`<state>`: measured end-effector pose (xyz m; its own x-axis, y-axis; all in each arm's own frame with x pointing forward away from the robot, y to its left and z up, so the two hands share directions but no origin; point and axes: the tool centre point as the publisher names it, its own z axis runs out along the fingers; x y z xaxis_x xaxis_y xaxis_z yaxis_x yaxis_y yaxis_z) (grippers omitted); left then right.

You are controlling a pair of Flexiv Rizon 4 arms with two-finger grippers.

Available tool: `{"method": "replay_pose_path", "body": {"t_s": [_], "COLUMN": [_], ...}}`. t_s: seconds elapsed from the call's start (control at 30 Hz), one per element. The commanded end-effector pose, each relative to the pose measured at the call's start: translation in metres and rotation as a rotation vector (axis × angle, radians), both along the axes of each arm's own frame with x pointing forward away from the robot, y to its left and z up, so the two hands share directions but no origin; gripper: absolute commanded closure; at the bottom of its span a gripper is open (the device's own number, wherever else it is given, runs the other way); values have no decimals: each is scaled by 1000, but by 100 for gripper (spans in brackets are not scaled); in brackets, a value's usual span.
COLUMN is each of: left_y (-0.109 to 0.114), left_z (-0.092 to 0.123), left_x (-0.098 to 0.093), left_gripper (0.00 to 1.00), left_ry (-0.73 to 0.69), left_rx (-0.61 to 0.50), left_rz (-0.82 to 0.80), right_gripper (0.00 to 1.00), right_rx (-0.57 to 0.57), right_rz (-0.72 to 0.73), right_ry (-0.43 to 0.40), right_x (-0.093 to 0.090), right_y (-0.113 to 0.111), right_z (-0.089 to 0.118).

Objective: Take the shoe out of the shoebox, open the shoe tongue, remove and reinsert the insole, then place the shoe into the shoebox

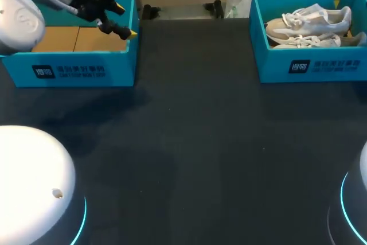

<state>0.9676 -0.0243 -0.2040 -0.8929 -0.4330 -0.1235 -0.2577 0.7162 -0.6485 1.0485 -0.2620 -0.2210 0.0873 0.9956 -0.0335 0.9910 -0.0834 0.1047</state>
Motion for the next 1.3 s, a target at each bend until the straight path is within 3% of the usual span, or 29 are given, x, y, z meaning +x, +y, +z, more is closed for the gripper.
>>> {"method": "replay_pose_path", "body": {"t_s": [0.03,0.4,0.47,0.83,1.17,1.3], "left_y": [-5,18,23,39,49,55], "left_z": [-4,6,6,-10,-28,-36], "left_x": [12,17,17,18,19,22], "left_gripper": [0,0,0,0,0,0], "left_ry": [160,318,349,502,563,571], "left_rx": [142,160,154,201,227,242], "left_rz": [226,475,515,685,712,728], "right_gripper": [0,0,0,0,0,0], "right_rx": [-26,-67,15,-2,-4,-3], "right_rz": [0,-22,-38,-98,-72,-72], "right_ry": [3,64,45,41,4,27], "right_x": [-13,-48,-54,-84,-117,-132], "right_y": [10,28,31,52,74,79], "right_z": [3,17,21,36,28,19]}}
